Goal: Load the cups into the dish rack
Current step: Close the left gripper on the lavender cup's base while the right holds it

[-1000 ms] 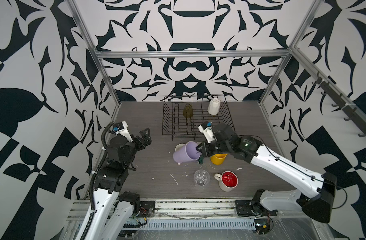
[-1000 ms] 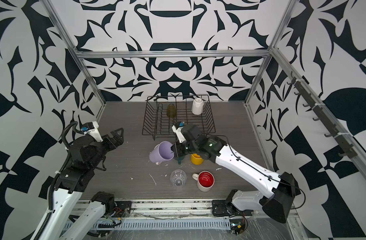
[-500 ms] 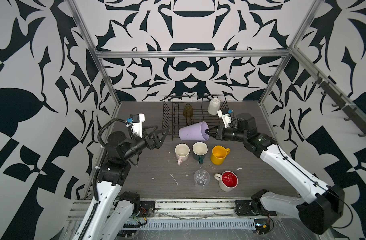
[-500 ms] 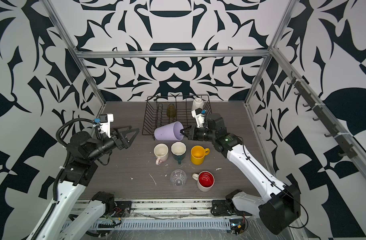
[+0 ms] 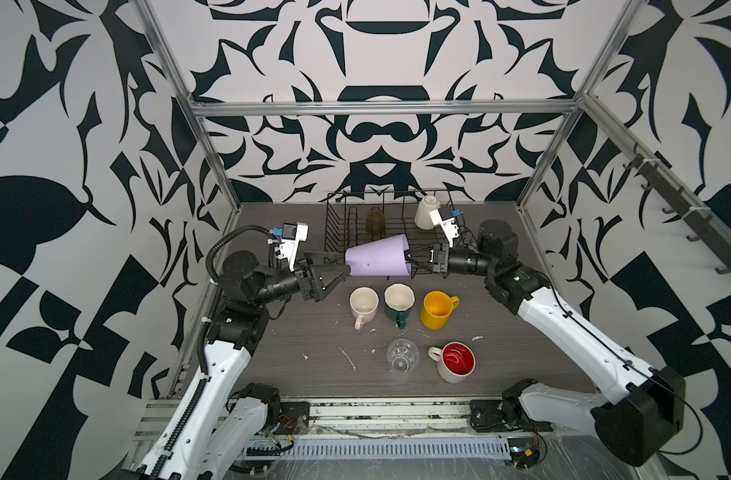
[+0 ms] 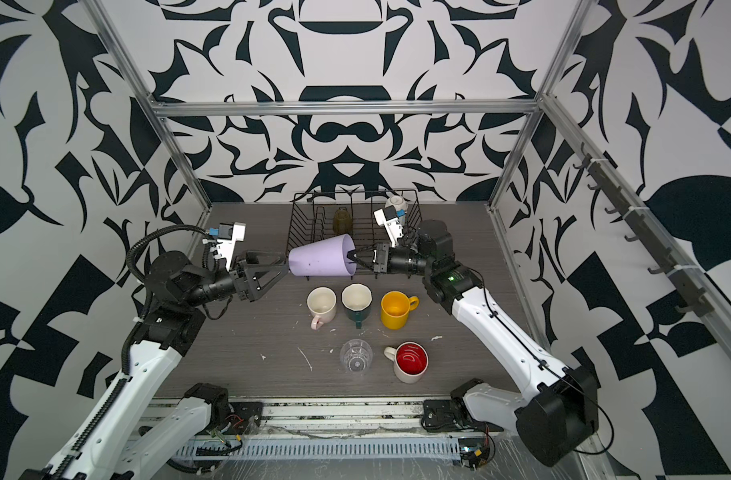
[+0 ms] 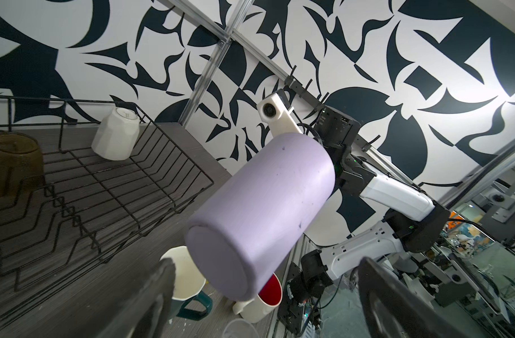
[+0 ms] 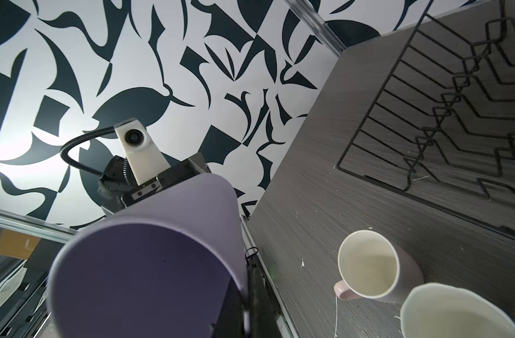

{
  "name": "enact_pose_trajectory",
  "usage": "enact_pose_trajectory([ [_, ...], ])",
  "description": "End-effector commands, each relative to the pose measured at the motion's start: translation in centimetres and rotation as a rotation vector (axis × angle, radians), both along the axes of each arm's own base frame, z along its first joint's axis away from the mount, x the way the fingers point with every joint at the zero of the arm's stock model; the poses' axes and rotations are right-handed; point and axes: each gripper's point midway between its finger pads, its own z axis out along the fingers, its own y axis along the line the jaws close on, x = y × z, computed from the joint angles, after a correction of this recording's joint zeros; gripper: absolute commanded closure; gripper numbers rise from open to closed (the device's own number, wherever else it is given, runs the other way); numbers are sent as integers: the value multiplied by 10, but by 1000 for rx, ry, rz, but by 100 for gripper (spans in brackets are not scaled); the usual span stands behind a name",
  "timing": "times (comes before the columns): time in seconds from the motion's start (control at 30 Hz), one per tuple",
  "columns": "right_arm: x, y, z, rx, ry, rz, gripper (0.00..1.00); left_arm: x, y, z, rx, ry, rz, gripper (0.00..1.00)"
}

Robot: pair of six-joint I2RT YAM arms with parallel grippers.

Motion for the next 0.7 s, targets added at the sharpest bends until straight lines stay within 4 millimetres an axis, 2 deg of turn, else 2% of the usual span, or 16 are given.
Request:
enact_pose_trajectory([
  [0.0, -9, 5, 27, 74, -83, 52, 100, -7, -4, 7, -19, -18, -62, 0],
  [0.3, -14, 21, 32, 87, -97, 101, 100, -9, -7, 10, -28, -6, -100, 0],
  [0.67, -7, 42, 37, 135, -106, 129, 100, -18, -12, 12, -33, -19, -142, 1],
])
